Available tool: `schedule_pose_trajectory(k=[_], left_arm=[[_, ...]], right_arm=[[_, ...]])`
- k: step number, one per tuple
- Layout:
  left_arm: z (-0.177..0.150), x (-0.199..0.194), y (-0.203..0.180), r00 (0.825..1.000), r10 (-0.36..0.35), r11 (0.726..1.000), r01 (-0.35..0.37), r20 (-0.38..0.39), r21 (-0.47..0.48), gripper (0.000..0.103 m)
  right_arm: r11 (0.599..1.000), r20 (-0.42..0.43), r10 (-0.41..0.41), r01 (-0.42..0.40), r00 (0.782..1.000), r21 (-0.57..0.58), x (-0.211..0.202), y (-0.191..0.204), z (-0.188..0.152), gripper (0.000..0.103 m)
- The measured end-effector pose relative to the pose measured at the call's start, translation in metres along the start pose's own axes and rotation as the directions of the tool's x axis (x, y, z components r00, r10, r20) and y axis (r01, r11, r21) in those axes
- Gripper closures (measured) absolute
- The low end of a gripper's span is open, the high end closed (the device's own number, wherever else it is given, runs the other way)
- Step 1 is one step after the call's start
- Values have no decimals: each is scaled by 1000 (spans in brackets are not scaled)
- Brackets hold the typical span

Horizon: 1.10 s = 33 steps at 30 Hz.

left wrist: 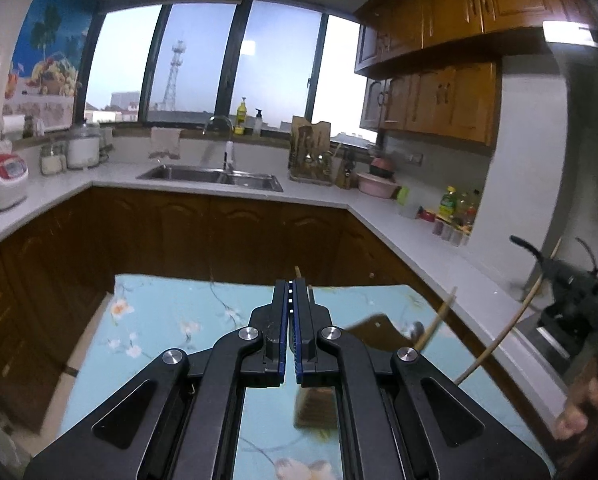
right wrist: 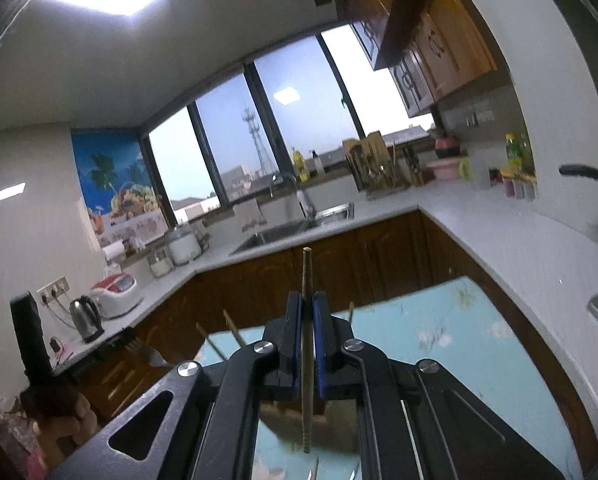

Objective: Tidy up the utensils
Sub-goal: 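Carry the wooden chopstick with the right gripper while the left gripper carries the fork to the holder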

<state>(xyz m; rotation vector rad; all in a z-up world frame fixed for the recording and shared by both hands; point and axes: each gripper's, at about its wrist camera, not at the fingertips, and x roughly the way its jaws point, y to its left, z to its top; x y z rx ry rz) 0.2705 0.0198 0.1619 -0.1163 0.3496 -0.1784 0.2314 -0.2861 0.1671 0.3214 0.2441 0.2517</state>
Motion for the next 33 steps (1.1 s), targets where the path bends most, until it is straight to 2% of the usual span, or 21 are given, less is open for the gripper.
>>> schedule_pose_trajectory(k=[5,11,22,27,33], left_arm=[[-1,26,-8,999,44,998,-43,-12,46,102],[-18,51,-14,997,63,995,-58,-52,79,102],[-50,85,-19,986,27,997,-15,-162,75,101],[-55,89,-24,985,2,996,13,-175,86,101],[-59,89,-31,982,-8,994,28,-191,102,101]], right_arm=[[1000,41,-15,16,999,-7,22,1,12,97],[999,24,-39,40,999,-33,51,-1,-2,97],[998,-82,-59,56,995,-28,85,-13,-49,97],[998,-129,-56,55,990,-15,92,-19,-56,97],[999,-141,-53,54,989,0,93,-22,-58,97]])
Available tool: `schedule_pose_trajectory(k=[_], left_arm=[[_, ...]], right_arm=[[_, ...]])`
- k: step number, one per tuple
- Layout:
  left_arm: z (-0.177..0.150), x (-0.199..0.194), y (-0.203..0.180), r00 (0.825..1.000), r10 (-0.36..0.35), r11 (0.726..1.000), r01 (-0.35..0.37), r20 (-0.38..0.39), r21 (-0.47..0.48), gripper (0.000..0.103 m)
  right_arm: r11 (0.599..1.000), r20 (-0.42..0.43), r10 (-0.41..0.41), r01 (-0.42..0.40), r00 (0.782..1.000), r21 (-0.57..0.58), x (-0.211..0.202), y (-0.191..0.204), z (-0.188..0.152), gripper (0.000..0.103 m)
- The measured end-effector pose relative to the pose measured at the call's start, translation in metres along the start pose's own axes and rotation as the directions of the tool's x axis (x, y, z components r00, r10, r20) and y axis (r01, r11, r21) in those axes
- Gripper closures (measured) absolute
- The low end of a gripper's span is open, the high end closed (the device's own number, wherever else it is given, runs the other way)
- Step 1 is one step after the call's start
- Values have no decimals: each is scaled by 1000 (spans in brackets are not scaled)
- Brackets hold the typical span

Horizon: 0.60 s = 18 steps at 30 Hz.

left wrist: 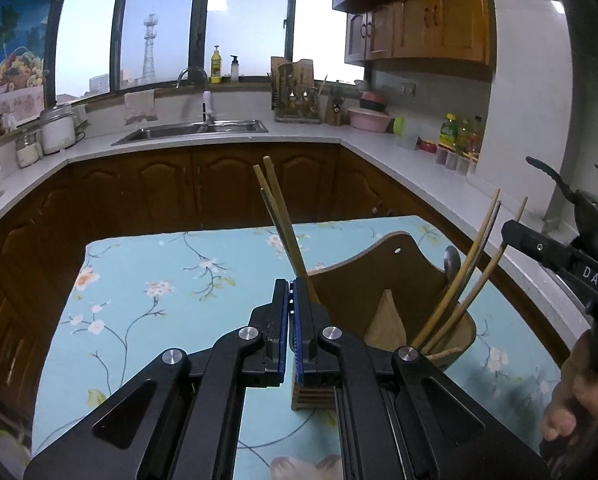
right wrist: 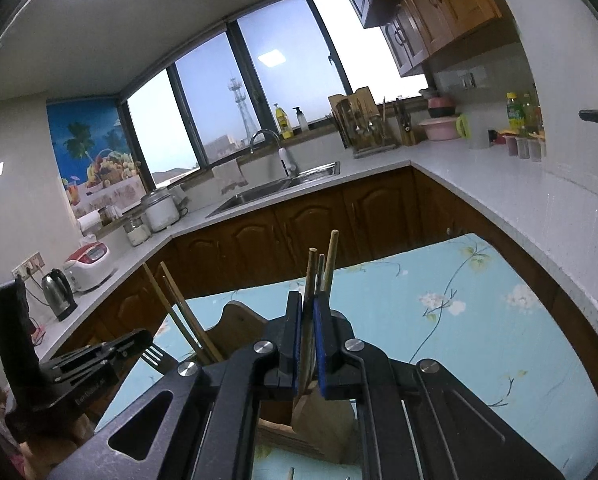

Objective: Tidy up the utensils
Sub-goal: 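Carry the wooden chopstick with the right gripper while the left gripper carries the fork to the holder, then open the right gripper to drop the chopstick while the left gripper releases the fork into the holder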

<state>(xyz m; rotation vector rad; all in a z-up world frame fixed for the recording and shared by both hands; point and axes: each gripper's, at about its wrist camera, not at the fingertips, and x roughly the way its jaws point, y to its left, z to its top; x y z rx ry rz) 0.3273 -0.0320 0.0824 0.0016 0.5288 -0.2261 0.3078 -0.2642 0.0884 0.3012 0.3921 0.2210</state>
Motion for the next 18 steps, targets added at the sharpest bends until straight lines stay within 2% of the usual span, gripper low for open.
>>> schedule_pose_trajectory(k=[13,18], left_arm=[[0,4,-1,1000,-9,1000,9,-24,-2,99],[-4,2,0,999,5,1000,-5,-33,-7,86]], right_arm=[[999,-16,21,-20,1000,32,0,-4,1,93],[999,-17,23,-22,1000,42,-1,-5,1,92]])
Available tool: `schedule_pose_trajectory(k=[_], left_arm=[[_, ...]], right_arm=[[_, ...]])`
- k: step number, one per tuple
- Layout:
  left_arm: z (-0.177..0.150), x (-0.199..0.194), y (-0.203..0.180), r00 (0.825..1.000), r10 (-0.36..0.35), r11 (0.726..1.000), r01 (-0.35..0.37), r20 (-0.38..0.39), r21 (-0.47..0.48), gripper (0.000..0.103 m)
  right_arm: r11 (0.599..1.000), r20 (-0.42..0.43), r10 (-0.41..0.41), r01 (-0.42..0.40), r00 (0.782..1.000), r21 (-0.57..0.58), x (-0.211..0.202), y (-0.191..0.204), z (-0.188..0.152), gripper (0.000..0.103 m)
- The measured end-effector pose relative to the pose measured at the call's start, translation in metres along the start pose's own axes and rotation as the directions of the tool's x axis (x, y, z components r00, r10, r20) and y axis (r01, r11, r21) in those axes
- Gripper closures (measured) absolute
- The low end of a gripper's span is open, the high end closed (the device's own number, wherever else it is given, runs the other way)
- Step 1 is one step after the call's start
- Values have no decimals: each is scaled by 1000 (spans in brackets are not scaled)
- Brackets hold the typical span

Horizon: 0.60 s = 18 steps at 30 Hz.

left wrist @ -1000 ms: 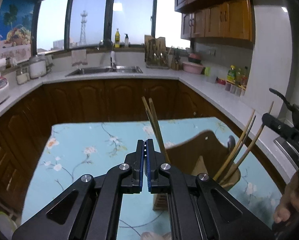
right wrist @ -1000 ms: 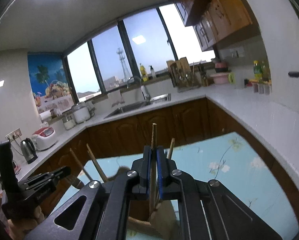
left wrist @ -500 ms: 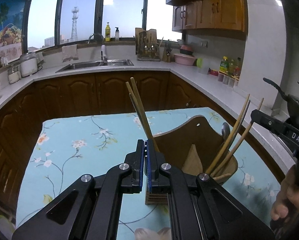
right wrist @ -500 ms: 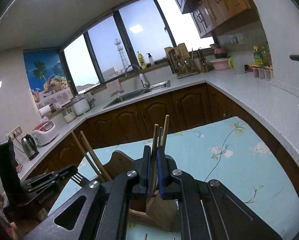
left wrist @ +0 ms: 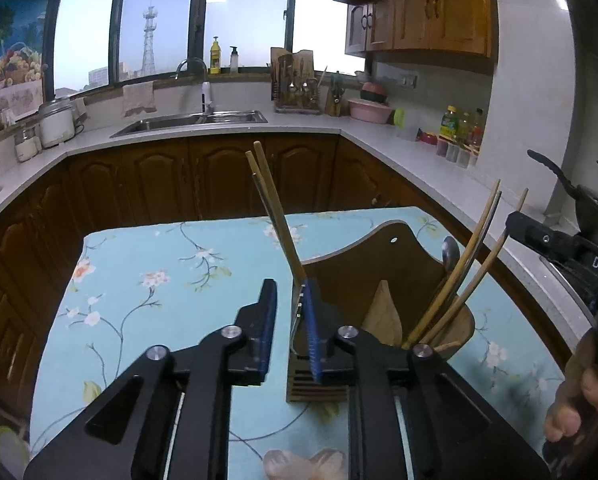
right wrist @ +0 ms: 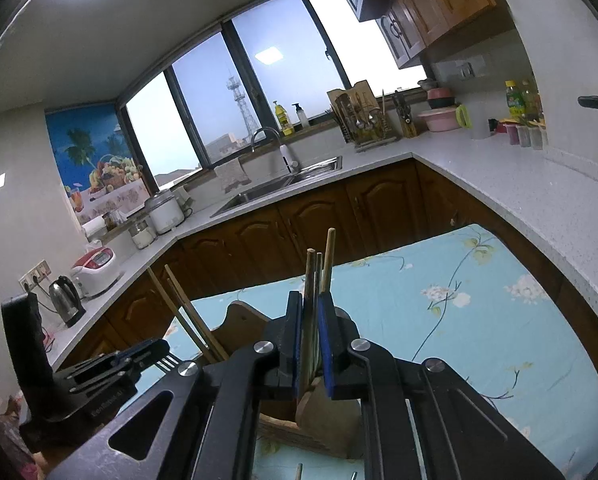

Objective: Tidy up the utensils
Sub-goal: 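Open the right gripper to drop the chopstick while the left gripper releases the fork into the holder, then withdraw both open grippers from the holder back over the utensils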

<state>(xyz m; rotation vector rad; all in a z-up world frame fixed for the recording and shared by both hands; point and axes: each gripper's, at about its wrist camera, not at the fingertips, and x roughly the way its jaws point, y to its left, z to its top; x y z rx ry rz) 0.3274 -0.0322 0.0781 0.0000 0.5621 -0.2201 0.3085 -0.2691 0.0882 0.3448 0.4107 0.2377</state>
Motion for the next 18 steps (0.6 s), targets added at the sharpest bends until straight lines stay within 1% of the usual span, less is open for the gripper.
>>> schedule_pose_trajectory(k=[1,2,3,4,5,6,7,8,9,11,12,13,14,16,18], left_arm=[[-1,0,0,1000,1,1000,-1,0,-4,85],[-1,-2,2,1000,1,1000,-1,-2,-10,81],[-2,-3,2,1000,2,1000,-2,-2,-16,74],[-3,-5,4,1000,2,1000,-2,3,-24,71],[-4,-8,5,1000,4,1000,-4,9,-31,67],[-4,-12,6,1000,6,999,-6,13,-39,60],[-5,-14,8,1000,6,999,-5,17,-45,56],[-7,-19,10,1000,6,998,-5,24,-55,49],[-9,-24,12,1000,9,998,-7,28,-64,40],[-14,-33,15,999,15,997,-12,38,-79,30],[-18,-40,18,999,20,996,-16,44,-89,26],[-22,-44,19,999,22,995,-18,46,-97,23],[-27,-49,21,999,22,994,-17,48,-105,21],[-40,-59,24,999,13,993,-7,46,-119,19],[-55,-67,27,1000,7,992,-3,29,-130,18]], right_arm=[[1000,0,0,0,1000,5,-1,-1,1,92],[1000,1,0,0,1000,10,-2,-1,1,91],[1000,2,-1,1,1000,15,-4,-2,1,89],[1000,5,-1,1,1000,22,-6,-4,2,84],[1000,9,1,-1,1000,30,-9,-5,1,76],[999,15,5,-6,1000,38,-12,-7,1,72],[999,23,8,-10,1000,45,-16,-8,1,66],[999,31,7,-8,999,51,-20,-9,2,58],[998,40,9,-11,999,57,-25,-10,2,53],[998,53,19,-22,998,65,-33,-11,0,39],[997,58,21,-25,998,67,-37,-11,-2,35],[997,63,22,-27,998,69,-43,-12,-4,27],[997,66,22,-27,998,71,-48,-13,-6,24],[997,69,27,-32,997,77,-57,-15,-14,22],[996,66,21,-26,998,84,-64,-18,-19,17]])
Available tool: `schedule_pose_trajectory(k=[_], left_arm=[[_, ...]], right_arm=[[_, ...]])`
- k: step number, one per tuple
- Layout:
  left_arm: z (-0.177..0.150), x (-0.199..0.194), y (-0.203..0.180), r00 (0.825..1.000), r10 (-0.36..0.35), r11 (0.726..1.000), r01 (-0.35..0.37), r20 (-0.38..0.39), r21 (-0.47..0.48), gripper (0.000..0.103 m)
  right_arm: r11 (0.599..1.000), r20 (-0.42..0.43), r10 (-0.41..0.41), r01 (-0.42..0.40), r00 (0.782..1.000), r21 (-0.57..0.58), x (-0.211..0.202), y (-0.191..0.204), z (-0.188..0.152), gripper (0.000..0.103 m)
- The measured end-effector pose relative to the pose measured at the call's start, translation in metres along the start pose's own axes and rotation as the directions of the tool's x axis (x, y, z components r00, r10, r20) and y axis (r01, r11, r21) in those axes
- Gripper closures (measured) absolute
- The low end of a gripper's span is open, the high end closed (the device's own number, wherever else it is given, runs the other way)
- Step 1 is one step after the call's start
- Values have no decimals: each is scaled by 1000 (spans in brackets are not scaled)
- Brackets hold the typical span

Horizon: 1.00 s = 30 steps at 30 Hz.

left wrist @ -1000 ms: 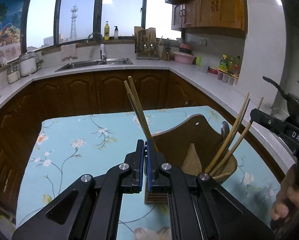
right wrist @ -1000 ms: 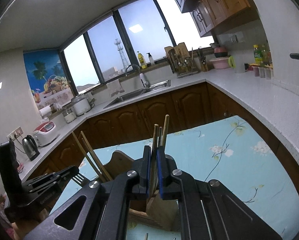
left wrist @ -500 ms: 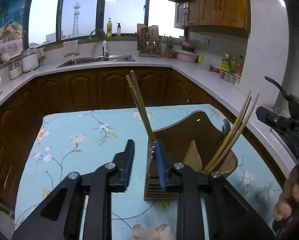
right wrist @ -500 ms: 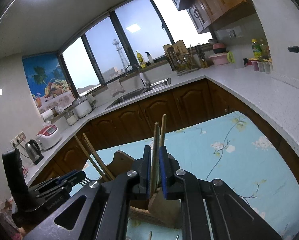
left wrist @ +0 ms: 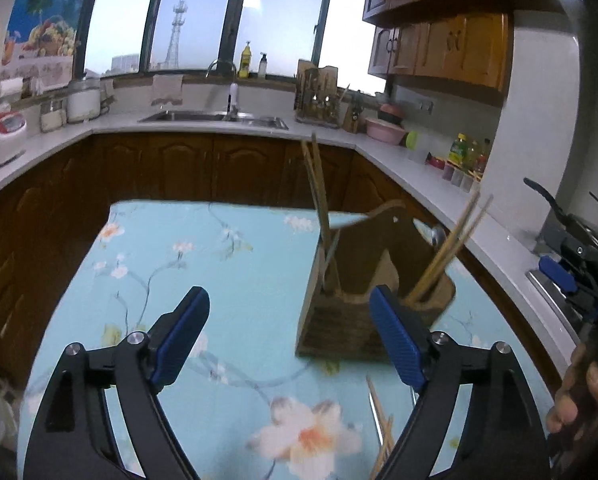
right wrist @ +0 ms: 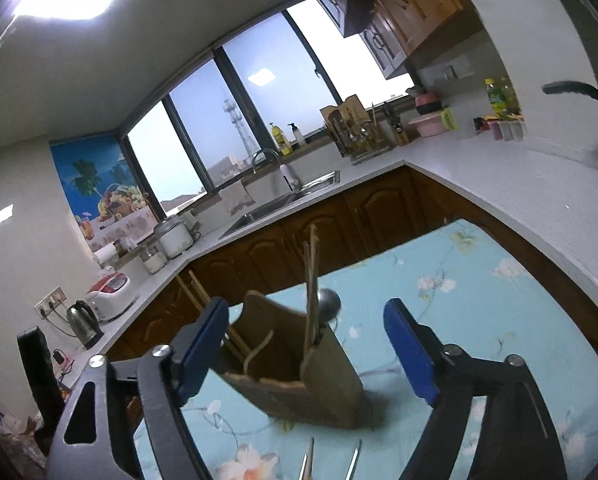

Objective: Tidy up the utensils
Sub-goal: 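Withdraw both open grippers from the holder back over the utensils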

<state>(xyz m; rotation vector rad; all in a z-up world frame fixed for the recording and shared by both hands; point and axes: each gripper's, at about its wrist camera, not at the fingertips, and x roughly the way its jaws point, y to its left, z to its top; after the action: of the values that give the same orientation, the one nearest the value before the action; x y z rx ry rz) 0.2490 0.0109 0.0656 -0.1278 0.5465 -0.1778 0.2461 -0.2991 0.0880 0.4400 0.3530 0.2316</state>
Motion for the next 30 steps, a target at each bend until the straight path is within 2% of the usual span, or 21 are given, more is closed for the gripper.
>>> schedule_pose_trajectory(k=[9,18,30], left_arm=[[-65,-31,5,997,-48,998,45,-62,-48,18],[-116,-40,-9,986,-86,996,84,-141,-18,18],[-143,-32,-30,970,-90,994,103,-227,46,18]], right_arm=[[998,-77,-45,48,996,31,-39,-21,-51,16],[994,-177,-82,93,981,57,-63,-39,-97,16],[989,-252,-117,136,961,57,-71,-53,-127,16]])
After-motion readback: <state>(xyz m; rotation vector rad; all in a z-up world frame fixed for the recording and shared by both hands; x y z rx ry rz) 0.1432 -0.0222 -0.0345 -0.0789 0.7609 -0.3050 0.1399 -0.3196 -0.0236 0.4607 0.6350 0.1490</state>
